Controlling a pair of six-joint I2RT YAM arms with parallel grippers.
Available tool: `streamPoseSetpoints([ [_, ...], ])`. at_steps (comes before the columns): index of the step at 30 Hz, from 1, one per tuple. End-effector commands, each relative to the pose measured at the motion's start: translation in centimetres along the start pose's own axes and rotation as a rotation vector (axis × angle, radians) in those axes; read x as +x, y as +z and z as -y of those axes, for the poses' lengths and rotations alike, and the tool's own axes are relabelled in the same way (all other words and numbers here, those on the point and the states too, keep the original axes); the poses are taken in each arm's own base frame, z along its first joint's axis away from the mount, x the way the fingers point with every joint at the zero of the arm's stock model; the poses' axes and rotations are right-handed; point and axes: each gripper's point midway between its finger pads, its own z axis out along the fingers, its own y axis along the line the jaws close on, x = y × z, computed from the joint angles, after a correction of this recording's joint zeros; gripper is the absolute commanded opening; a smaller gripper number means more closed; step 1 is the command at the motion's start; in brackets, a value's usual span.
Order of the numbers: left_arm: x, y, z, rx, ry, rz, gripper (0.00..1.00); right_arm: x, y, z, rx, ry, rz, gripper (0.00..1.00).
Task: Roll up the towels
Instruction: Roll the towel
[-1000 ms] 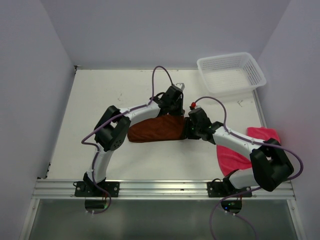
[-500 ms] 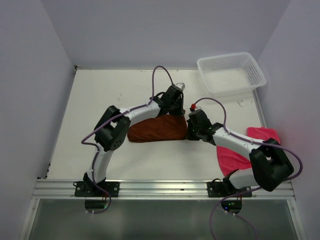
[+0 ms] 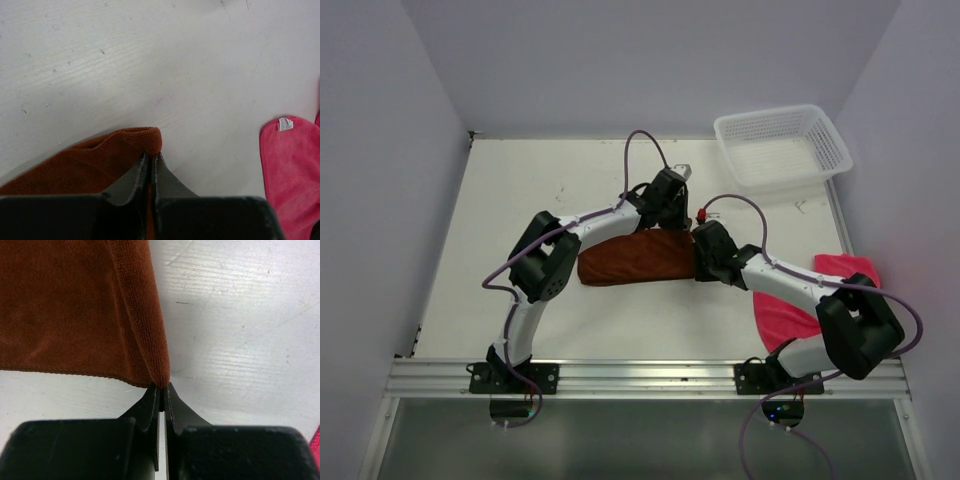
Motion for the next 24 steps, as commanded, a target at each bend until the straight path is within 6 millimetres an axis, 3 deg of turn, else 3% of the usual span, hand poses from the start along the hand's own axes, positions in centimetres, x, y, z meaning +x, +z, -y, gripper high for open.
streamPoseSetpoints([
  [1, -2.3, -0.3, 0.5, 0.038, 0.013, 0.069, 0.03, -0.5, -0.1, 0.3, 0.038, -0.028, 0.007, 0.00],
  [24, -1.8, -0.3, -1.8, 0.033, -0.010, 0.060, 0.03, -1.0, 0.5, -3.0, -0.074, -0.046, -0.005, 0.00],
])
